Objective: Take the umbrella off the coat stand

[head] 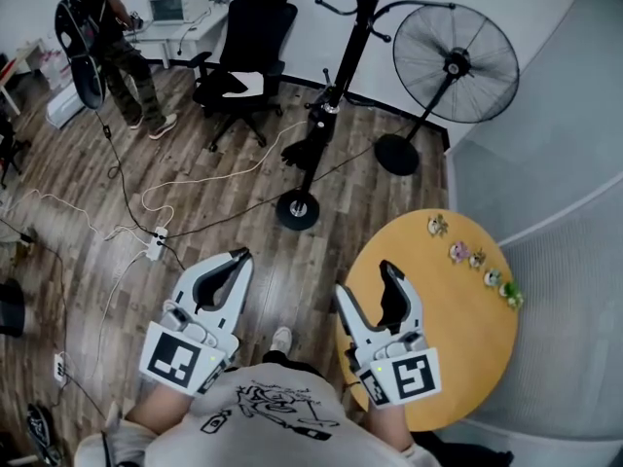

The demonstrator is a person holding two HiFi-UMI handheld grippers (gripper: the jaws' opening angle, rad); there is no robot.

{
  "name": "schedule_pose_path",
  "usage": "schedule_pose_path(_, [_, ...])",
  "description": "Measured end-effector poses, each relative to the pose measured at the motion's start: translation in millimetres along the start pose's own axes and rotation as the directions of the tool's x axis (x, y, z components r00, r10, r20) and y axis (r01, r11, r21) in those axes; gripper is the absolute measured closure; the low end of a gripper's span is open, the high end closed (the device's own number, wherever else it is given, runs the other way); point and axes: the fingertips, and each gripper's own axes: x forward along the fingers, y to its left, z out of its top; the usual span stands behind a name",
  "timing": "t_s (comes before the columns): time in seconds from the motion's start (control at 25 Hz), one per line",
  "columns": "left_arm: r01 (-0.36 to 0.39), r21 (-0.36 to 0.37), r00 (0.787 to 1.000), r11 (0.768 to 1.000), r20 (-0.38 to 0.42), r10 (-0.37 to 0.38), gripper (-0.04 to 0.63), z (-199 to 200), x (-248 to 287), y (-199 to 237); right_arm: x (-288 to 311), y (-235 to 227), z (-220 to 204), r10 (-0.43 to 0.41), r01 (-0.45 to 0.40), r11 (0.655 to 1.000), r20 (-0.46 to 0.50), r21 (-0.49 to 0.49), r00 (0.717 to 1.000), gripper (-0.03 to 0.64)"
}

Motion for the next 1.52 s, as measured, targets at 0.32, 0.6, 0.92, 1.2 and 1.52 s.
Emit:
schedule_pose_path(0.32, [-0.004,0.008,1.0,1.0,0.005,0.004,0.584,1,35,-9,8,-35,4,0.01,-0.01,1.0,0.015,-0.002,1.0,0.308])
schedule_pose_path(0.6, [-0.001,0.009,1.0,1.0,-0.005,0.001,0.584,-5,52,-20,8,-55,-2,0.008,-0.008,1.0,0.013,0.012,1.0,0.314])
schedule_pose_path(0.92, [0.003,0.013,1.0,1.0,-0.023,-0.002,0.584,-10,65,-18,14,-65,-9,0.006,-0.006,1.0,0.0,0.025,1.0,0.319])
schedule_pose_path(1.2, [0.001,0.003,1.0,1.0,-0.019,-0.001,0.584,-12,82,1,37,-73,-9,0.004,-0.004,1.0,0.0,0.019,1.0,0.319])
schedule_pose_path(1.52, [0.0,-0.003,1.0,1.0,-0.006,0.0,0.584,-6,106,29,75,-81,-1,0.015,-0.015,1.0,-0.003,0.002,1.0,0.319])
